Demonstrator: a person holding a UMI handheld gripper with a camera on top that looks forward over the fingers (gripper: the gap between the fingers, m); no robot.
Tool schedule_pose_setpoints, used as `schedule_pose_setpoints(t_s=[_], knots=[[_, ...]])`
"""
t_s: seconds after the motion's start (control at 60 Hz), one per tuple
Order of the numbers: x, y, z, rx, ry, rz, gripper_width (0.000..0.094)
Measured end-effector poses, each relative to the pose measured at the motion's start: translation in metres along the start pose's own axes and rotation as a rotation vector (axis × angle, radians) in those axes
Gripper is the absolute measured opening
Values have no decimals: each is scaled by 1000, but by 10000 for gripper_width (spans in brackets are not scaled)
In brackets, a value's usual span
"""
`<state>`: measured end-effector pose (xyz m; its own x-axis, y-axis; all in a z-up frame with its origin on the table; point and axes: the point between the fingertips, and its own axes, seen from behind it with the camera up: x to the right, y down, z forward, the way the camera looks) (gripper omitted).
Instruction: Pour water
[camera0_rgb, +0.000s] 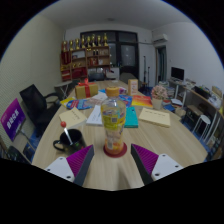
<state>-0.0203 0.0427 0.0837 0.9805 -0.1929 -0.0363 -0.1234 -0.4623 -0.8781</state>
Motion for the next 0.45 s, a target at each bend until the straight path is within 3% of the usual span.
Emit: schedule_pose_setpoints(t_s=[0.2,0.45], knots=[[-41,-2,-138,-35,47,-25,831],[-93,-9,-283,-15,64,39,821]])
